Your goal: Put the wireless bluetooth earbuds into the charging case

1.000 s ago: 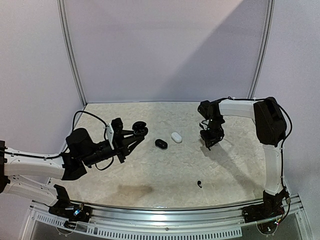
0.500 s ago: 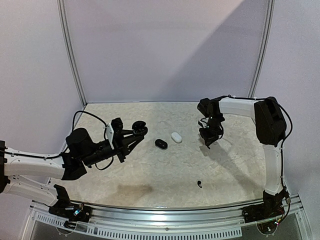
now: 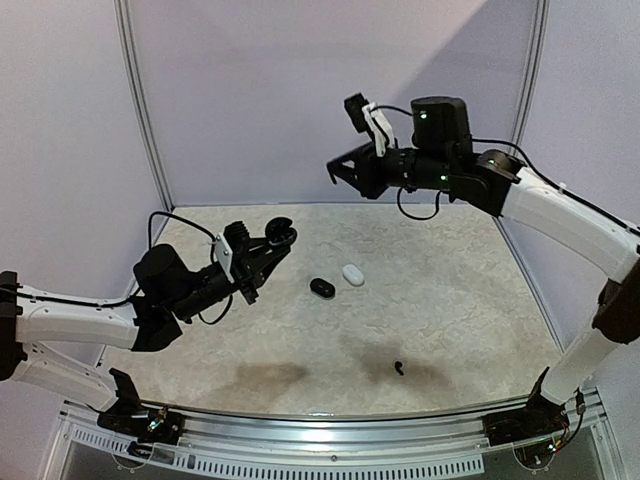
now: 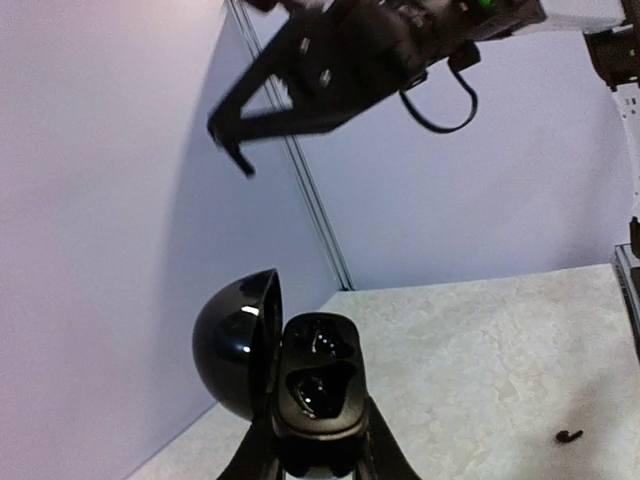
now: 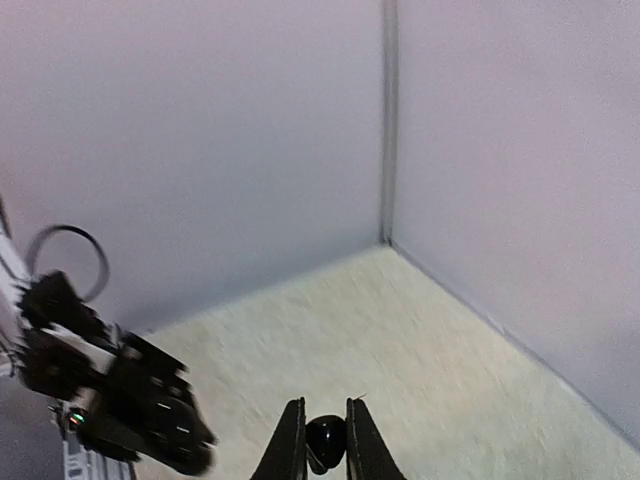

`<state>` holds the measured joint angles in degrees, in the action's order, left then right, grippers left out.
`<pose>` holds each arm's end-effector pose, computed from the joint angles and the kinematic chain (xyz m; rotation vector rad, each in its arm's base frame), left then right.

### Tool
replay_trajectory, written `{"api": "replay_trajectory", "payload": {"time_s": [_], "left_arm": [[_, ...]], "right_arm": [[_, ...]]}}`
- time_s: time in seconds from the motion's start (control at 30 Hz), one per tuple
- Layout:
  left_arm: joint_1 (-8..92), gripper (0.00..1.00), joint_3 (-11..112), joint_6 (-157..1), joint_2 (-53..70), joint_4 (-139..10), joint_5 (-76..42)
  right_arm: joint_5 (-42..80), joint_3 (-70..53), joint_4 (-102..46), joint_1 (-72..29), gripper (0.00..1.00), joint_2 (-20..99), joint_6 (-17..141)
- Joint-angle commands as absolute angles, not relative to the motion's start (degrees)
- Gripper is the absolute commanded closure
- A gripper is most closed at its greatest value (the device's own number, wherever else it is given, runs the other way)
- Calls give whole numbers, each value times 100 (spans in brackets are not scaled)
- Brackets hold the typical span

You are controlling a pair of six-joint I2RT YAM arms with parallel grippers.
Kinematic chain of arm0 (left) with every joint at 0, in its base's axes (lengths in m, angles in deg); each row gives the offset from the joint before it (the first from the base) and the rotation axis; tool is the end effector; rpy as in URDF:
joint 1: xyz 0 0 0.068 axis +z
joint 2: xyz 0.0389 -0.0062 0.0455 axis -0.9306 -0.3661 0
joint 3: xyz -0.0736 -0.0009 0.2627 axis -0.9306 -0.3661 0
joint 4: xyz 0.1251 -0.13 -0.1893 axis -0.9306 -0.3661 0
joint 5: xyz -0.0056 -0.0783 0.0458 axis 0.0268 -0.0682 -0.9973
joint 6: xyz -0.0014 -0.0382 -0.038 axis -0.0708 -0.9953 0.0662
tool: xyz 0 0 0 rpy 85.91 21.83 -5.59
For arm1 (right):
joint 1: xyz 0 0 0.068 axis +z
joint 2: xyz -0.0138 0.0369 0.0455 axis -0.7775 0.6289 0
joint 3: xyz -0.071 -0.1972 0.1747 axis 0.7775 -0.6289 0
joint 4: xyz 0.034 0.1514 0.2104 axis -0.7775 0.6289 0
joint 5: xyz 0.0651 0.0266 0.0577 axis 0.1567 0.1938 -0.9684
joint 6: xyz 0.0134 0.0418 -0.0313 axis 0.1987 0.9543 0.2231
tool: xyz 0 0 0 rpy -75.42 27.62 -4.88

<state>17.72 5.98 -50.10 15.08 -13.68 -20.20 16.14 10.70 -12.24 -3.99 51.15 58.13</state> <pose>0.1601 -0.2014 0.2656 0.8330 1.1159 -0.5680 0.2544 0.2826 0.4212 -0.8244 1.6873 0.7758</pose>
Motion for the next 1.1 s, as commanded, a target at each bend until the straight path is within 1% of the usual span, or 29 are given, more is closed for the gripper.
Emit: {"api": "replay_trajectory", "payload": {"time_s": [0.0, 0.17, 0.3, 0.57, 0.97, 1.07], "left_arm": [[1912, 100, 959, -4495, 1341, -794, -1804], [1922, 100, 1251, -4305, 1223, -548, -1809], [1922, 100, 1398, -4280, 1155, -449, -1879], [1922, 100, 1672, -3951, 951, -379, -2111], [1913, 100, 1700, -3953, 952, -313, -1944], [1934, 100, 1682, -4047, 974, -351, -1827]], "right_arm": [[676, 557, -3837, -173, 100, 4930, 5601], [121, 276, -5032, 87, 100, 5029, 5696], [-104, -31, -5510, 298, 100, 4965, 5303], [-148, -368, -5770, 730, 100, 5012, 4572], [212, -475, -5862, 763, 100, 5278, 4425], [203, -382, -5560, 760, 100, 5208, 4301]]}}
